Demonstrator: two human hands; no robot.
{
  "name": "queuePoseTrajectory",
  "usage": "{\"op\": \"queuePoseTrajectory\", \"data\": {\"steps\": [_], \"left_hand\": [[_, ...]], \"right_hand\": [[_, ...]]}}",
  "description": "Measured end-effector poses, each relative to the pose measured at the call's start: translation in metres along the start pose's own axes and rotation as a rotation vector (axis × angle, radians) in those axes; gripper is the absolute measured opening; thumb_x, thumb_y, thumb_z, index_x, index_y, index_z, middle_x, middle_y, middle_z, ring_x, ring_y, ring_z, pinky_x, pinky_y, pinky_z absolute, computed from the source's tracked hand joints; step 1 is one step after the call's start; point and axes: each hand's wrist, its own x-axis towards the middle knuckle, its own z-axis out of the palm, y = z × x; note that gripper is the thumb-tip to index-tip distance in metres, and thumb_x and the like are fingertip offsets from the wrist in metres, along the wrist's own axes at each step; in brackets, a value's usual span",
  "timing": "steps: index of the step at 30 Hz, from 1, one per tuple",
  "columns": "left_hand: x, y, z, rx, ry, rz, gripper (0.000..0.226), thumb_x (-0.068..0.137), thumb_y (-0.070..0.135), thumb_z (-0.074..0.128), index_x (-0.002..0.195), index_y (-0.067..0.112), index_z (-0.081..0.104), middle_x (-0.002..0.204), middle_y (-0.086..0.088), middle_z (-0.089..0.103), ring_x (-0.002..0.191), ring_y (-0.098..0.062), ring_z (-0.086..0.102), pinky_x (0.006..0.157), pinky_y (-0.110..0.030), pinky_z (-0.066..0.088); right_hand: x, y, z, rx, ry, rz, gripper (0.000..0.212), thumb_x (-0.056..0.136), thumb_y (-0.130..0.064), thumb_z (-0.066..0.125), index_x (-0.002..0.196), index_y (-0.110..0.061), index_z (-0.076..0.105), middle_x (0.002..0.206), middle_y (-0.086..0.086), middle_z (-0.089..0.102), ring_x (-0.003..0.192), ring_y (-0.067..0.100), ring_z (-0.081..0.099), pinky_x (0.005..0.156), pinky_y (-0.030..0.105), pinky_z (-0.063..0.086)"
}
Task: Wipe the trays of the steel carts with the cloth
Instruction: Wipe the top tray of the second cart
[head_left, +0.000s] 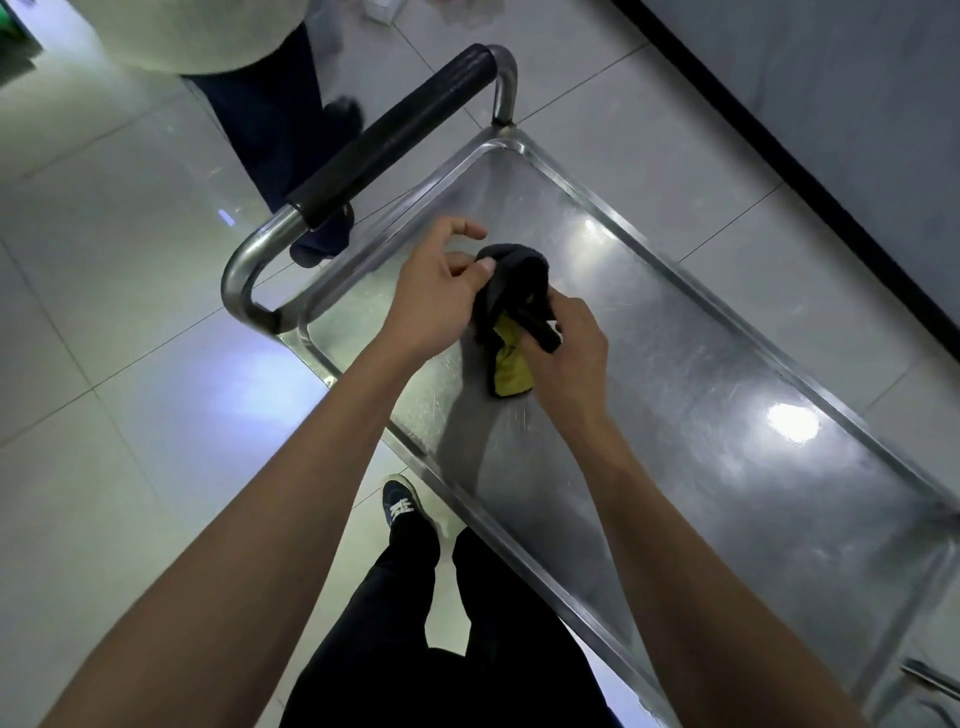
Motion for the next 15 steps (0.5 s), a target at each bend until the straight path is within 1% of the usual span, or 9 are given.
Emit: {"op": "queuePoseTrajectory", "data": {"steps": [3, 5, 7, 8, 9, 11, 13, 14, 15], "left_hand": [[-0.002, -0.012, -0.004, 0.189, 0.013, 0.104, 0.026, 0.098, 0.023, 0.06, 0.114, 0.043, 0.055, 0.092, 0.012, 0.072, 0.086, 0.007, 0.064, 0.065, -0.005, 0.048], [-0.006, -0.02, -0.006, 0.257, 0.019, 0.129, 0.028, 0.097, 0.022, 0.059, 0.116, 0.043, 0.058, 0.098, 0.015, 0.069, 0.092, 0.008, 0.062, 0.072, -0.006, 0.049], [-0.01, -0.028, -0.01, 0.24, -0.029, 0.14, 0.036, 0.093, 0.018, 0.061, 0.12, 0.041, 0.059, 0.103, 0.022, 0.066, 0.097, 0.013, 0.058, 0.074, -0.002, 0.046], [-0.012, -0.032, -0.013, 0.236, -0.077, 0.154, 0.045, 0.089, 0.014, 0.064, 0.125, 0.04, 0.058, 0.109, 0.024, 0.064, 0.101, 0.015, 0.055, 0.076, 0.0, 0.042], [-0.014, -0.036, -0.015, 0.241, -0.132, 0.164, 0.058, 0.085, 0.009, 0.067, 0.132, 0.04, 0.055, 0.117, 0.023, 0.063, 0.104, 0.013, 0.054, 0.079, 0.002, 0.039], [-0.016, -0.042, -0.02, 0.311, -0.224, 0.182, 0.079, 0.079, 0.001, 0.071, 0.144, 0.04, 0.046, 0.126, 0.013, 0.061, 0.106, 0.002, 0.054, 0.083, 0.0, 0.039], [-0.016, -0.043, -0.021, 0.474, -0.225, 0.262, 0.08, 0.079, 0.0, 0.071, 0.147, 0.034, 0.046, 0.115, 0.004, 0.062, 0.102, -0.008, 0.05, 0.086, -0.014, 0.041], [-0.016, -0.041, -0.02, 0.546, -0.192, 0.319, 0.074, 0.08, 0.001, 0.07, 0.145, 0.031, 0.05, 0.105, 0.002, 0.061, 0.097, -0.01, 0.046, 0.084, -0.021, 0.04], [-0.015, -0.04, -0.02, 0.582, -0.152, 0.373, 0.065, 0.082, 0.003, 0.068, 0.141, 0.028, 0.056, 0.097, 0.002, 0.06, 0.093, -0.009, 0.043, 0.081, -0.023, 0.036]], "right_hand": [[-0.001, 0.001, 0.003, -0.025, 0.033, -0.043, 0.037, 0.083, -0.013, 0.066, 0.119, -0.021, 0.068, 0.097, 0.002, 0.063, 0.086, 0.014, 0.059, 0.078, 0.03, 0.052], [0.0, 0.001, 0.005, -0.049, 0.043, -0.062, 0.034, 0.082, -0.008, 0.065, 0.114, -0.019, 0.071, 0.094, 0.005, 0.064, 0.084, 0.018, 0.059, 0.077, 0.036, 0.054], [0.001, 0.001, 0.005, -0.024, 0.026, -0.067, 0.035, 0.082, -0.006, 0.063, 0.113, -0.018, 0.072, 0.092, 0.006, 0.063, 0.083, 0.018, 0.058, 0.075, 0.034, 0.051], [0.002, 0.001, 0.004, 0.006, 0.015, -0.052, 0.035, 0.083, -0.007, 0.061, 0.113, -0.02, 0.073, 0.091, 0.005, 0.062, 0.083, 0.016, 0.058, 0.075, 0.032, 0.05], [0.002, 0.0, 0.002, 0.042, 0.005, -0.027, 0.034, 0.084, -0.009, 0.059, 0.111, -0.025, 0.072, 0.091, 0.002, 0.061, 0.084, 0.013, 0.057, 0.075, 0.028, 0.048], [0.002, -0.002, -0.003, 0.123, 0.004, 0.031, 0.035, 0.086, -0.01, 0.058, 0.108, -0.034, 0.071, 0.097, -0.002, 0.061, 0.09, 0.006, 0.058, 0.08, 0.023, 0.049], [0.001, -0.006, -0.009, 0.236, 0.003, 0.102, 0.036, 0.085, -0.005, 0.061, 0.105, -0.034, 0.07, 0.107, -0.003, 0.065, 0.1, 0.004, 0.061, 0.09, 0.027, 0.054], [0.002, -0.008, -0.012, 0.294, -0.011, 0.138, 0.035, 0.084, -0.004, 0.061, 0.102, -0.033, 0.071, 0.108, -0.004, 0.068, 0.102, 0.005, 0.064, 0.091, 0.029, 0.055], [0.003, -0.009, -0.016, 0.34, -0.039, 0.165, 0.034, 0.084, -0.005, 0.061, 0.102, -0.031, 0.073, 0.105, -0.006, 0.072, 0.101, 0.007, 0.066, 0.09, 0.03, 0.056]]}}
